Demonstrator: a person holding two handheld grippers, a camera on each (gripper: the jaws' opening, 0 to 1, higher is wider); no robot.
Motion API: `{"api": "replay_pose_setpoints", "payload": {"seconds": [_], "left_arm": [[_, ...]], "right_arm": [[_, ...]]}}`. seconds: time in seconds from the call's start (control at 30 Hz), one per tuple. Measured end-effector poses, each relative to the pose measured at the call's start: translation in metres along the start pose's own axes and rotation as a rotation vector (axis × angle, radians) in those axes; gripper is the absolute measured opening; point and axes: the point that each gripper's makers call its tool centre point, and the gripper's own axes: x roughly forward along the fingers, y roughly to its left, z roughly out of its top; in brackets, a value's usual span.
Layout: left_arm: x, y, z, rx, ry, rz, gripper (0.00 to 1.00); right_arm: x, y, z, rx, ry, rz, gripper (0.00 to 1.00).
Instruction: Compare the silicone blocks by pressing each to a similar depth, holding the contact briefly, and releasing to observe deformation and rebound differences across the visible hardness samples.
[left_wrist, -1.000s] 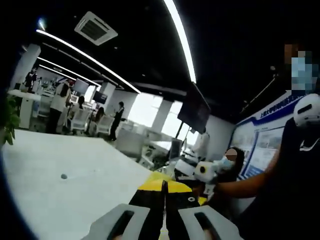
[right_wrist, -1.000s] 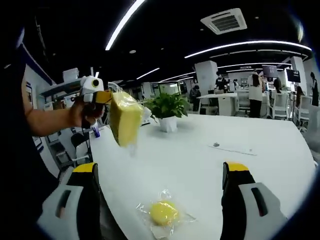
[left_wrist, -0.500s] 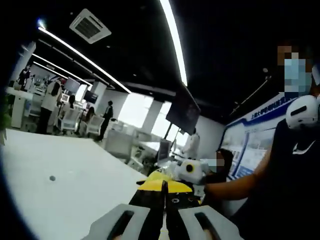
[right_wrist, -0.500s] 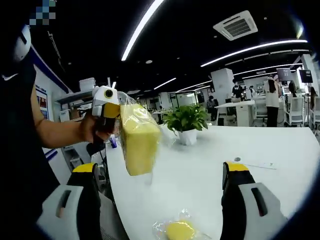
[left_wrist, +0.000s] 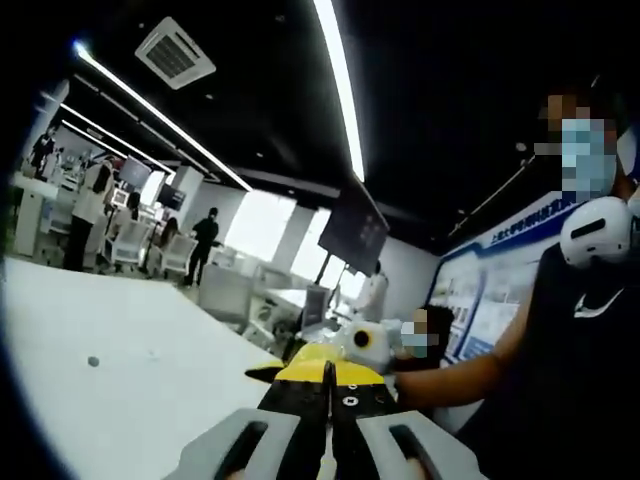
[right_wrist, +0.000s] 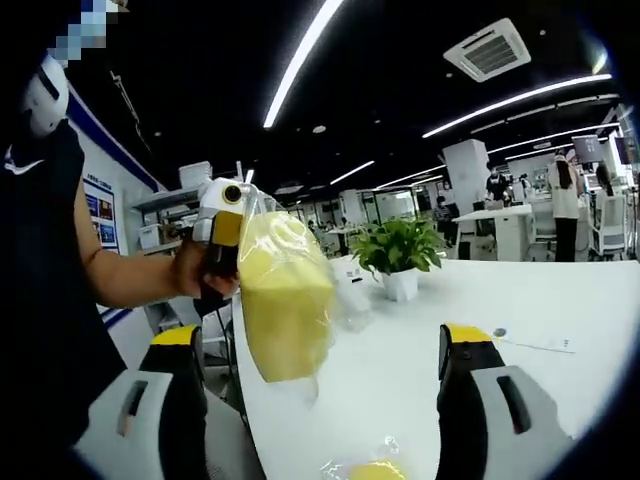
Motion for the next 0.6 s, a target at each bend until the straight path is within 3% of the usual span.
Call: {"api": "replay_pose_setpoints", "payload": {"seconds": [0.4,0.6], "left_arm": [[-0.001,0.002,0.002,-0.009,-0.008,-0.002,0.00],[0.001,0.000,0.003,-0.014,-0.015,-0.011,0.00]], "right_arm": [[-0.001,0.022,0.009,0.020,-0.033,0.103,0.48],[0.000,0.021,0.015,0.021,-0.065,0.107,0.43]]}}
